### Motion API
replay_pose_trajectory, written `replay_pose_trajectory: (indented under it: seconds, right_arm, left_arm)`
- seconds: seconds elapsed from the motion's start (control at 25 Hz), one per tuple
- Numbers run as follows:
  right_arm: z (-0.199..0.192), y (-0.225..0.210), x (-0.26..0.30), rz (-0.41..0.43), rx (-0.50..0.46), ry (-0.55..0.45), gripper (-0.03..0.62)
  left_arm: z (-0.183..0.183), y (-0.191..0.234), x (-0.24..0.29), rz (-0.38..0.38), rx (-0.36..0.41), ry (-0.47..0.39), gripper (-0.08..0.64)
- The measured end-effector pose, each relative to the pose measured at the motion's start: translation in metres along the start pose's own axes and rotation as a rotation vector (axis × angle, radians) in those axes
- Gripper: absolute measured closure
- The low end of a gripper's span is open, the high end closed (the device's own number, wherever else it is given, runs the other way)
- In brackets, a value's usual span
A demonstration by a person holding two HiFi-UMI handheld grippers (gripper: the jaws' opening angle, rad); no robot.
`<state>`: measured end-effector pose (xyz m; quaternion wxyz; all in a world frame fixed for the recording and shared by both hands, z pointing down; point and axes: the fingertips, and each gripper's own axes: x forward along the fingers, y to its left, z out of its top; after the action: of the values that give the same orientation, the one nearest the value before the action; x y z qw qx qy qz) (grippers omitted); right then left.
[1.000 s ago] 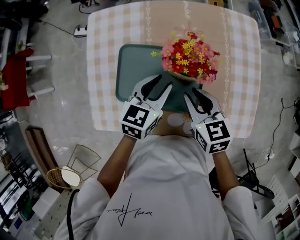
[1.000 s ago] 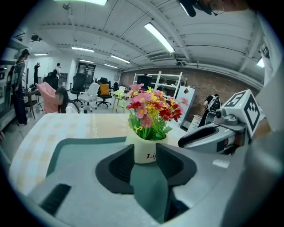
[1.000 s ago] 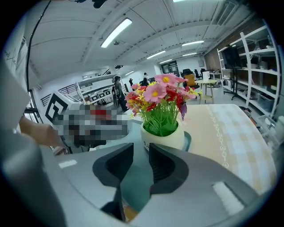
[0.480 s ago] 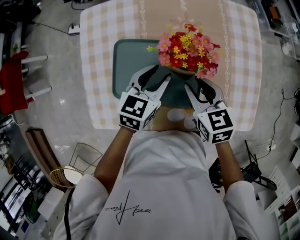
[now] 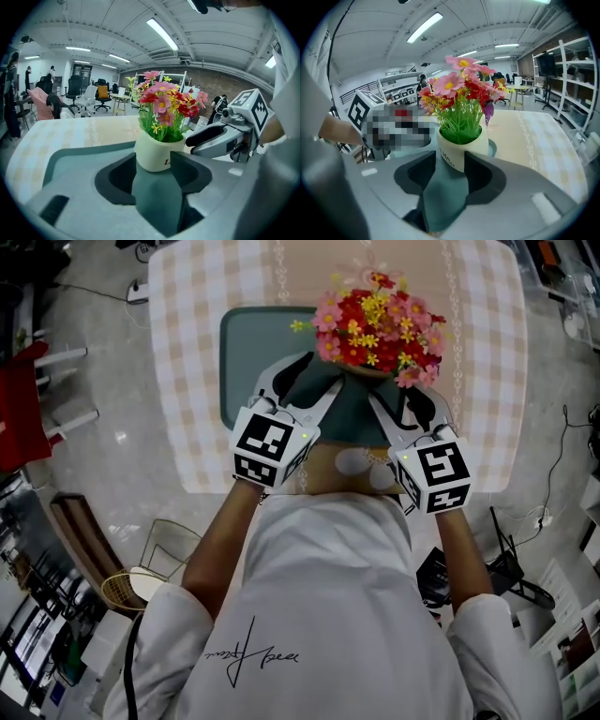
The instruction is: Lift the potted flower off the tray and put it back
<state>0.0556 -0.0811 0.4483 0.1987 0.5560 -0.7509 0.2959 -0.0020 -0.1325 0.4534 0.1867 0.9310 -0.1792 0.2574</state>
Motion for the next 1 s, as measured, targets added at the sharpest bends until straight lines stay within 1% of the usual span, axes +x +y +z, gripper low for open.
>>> replay_pose_trajectory:
  seconds: [0.24, 0.32, 0.56, 0.68, 0.76, 1.0]
  right_arm:
    - [-0.001, 0.002, 0.001, -0.013, -0.030, -0.003, 0.387]
    - [-0.002, 0.000, 0.001, -0.016, -0.027, 0.002, 0.356]
    - [-0.006, -0.010, 0.007, -0.029, -0.018, 0.015, 0.327]
    - [-0.006, -0.015, 0.011, -0.041, -0.030, 0.013, 0.325]
    - [-0.007, -0.019, 0.013, -0.050, -0.033, 0.019, 0.290]
    - [-0.007, -0.029, 0.021, -0.069, -0.032, 0.023, 0.269]
  left_arm:
    - [0.000, 0.000, 0.005, -0.016, 0.023, 0.006, 0.322]
    - [-0.001, 0.000, 0.007, -0.018, 0.023, 0.007, 0.318]
    - [0.000, -0.001, 0.013, -0.026, 0.029, 0.008, 0.302]
    - [-0.001, -0.002, 0.017, -0.035, 0.033, 0.011, 0.295]
    - [-0.002, -0.002, 0.020, -0.040, 0.042, 0.017, 0.293]
    - [-0.001, 0.000, 0.025, -0.052, 0.052, 0.016, 0.290]
